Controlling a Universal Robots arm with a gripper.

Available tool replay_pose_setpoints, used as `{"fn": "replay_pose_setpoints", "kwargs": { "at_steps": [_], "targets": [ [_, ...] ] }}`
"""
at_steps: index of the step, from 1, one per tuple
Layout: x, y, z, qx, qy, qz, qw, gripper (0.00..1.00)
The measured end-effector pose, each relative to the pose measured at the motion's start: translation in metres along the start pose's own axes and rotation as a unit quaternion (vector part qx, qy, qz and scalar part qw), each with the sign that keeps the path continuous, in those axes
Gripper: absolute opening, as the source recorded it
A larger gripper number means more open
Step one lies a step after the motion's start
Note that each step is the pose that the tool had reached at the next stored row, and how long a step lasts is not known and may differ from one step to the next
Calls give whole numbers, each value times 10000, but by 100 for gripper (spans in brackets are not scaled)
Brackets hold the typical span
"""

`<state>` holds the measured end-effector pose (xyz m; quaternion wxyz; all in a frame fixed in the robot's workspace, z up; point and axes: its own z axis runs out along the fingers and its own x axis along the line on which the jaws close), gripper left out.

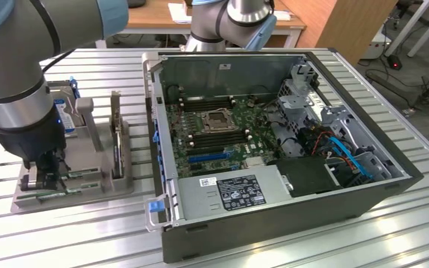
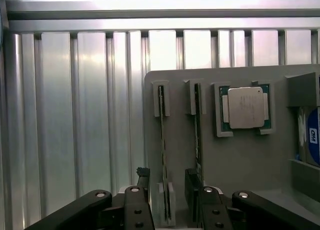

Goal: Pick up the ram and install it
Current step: 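Pick up the ram and move it above insertion slot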

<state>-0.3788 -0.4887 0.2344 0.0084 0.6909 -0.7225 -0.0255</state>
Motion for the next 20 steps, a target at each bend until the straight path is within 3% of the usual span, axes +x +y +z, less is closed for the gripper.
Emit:
{"fn": "replay_pose_setpoints", "kwargs": {
  "at_steps": [11, 20],
  "targets": [
    [3, -7, 137, 0, 0, -10, 10000, 41],
    [4, -9, 183, -3, 7, -114, 9999, 41]
  ]
}}
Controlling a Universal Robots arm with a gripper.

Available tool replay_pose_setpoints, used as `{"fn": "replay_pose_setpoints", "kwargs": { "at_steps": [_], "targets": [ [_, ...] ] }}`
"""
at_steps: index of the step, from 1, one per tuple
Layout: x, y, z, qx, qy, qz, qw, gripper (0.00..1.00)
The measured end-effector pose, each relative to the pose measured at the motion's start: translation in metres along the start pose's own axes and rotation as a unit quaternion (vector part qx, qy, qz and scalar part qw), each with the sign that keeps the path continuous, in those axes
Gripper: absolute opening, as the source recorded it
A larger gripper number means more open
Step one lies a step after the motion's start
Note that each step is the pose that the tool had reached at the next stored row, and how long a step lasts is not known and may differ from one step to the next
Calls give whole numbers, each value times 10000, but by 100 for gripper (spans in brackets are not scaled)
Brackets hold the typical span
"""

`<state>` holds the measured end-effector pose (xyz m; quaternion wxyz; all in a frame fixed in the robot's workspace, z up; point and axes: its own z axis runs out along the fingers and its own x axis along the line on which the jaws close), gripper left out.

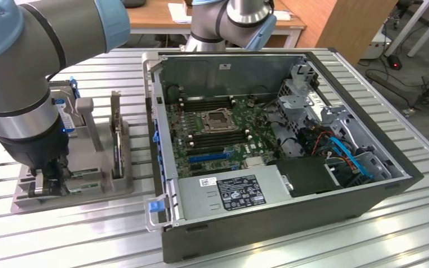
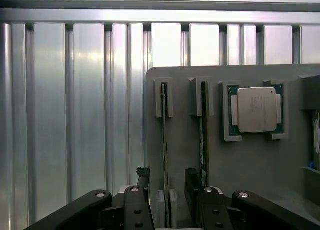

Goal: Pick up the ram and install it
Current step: 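Pick up the ram and move it above insertion slot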

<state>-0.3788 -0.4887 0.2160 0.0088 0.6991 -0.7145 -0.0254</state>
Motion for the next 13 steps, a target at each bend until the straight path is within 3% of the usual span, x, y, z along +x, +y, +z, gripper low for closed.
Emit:
{"fn": "replay_pose_setpoints", "kwargs": {
  "at_steps": [13],
  "targets": [
    [1, -3, 55, -3, 7, -151, 9999, 41]
  ]
}}
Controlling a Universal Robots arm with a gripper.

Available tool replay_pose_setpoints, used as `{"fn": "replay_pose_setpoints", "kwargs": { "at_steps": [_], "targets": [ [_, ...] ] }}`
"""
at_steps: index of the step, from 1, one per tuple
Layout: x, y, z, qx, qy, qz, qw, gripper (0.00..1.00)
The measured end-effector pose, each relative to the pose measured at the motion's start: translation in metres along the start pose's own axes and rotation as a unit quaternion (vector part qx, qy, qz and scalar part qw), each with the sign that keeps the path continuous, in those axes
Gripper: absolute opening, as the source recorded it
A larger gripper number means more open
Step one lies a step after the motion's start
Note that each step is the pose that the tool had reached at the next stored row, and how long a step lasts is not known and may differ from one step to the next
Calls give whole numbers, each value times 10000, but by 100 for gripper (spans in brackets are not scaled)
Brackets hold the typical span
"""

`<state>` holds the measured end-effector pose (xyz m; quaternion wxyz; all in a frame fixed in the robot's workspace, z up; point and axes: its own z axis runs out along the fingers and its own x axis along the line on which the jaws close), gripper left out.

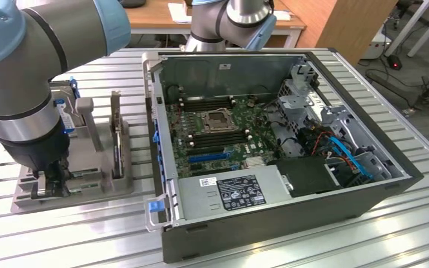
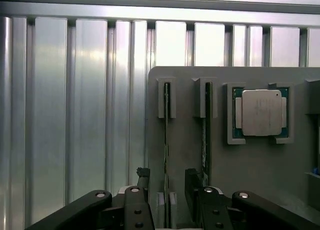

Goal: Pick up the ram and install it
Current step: 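Pick up the ram and move it above insertion slot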

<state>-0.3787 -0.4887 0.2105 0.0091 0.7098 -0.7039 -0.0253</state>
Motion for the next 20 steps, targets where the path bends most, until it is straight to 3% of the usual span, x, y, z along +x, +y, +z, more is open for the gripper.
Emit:
{"fn": "replay_pose_setpoints", "kwargs": {
  "at_steps": [10, 20],
  "targets": [
    [2, -4, 98, -1, 1, -15, 10000, 41],
    [2, -49, 101, 0, -2, -15, 10000, 41]
  ]
}}
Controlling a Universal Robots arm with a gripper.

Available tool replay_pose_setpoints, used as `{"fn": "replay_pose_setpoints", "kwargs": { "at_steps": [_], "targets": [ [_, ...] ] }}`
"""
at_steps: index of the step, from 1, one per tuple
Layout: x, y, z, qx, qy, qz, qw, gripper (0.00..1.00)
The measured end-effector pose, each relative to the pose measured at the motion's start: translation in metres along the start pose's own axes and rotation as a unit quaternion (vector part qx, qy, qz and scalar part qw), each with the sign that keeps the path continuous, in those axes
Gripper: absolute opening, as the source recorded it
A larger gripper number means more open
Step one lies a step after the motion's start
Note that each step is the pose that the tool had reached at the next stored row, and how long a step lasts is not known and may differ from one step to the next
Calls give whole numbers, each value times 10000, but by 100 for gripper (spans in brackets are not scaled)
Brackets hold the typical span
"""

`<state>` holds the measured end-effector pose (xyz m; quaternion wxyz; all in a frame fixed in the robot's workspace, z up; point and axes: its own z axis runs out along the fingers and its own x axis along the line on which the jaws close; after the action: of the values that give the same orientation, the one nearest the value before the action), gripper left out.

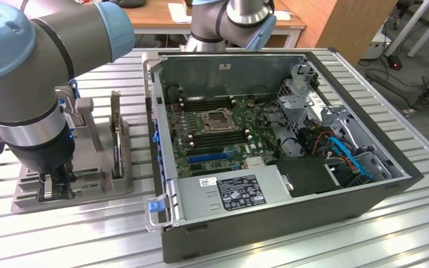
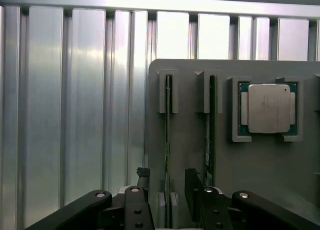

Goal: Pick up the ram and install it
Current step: 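Pick up the ram and move it above insertion slot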

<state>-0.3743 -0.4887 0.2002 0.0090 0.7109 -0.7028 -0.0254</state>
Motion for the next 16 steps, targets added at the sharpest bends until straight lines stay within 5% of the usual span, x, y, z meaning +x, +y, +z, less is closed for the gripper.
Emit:
{"fn": "replay_pose_setpoints", "kwargs": {
  "at_steps": [5, 8, 16],
  "targets": [
    [0, 0, -1, 0, 0, 0, 10000, 39],
    [0, 0, -1, 0, 0, 0, 10000, 26],
    [0, -28, -2, 0, 0, 0, 10000, 26]
  ]
}}
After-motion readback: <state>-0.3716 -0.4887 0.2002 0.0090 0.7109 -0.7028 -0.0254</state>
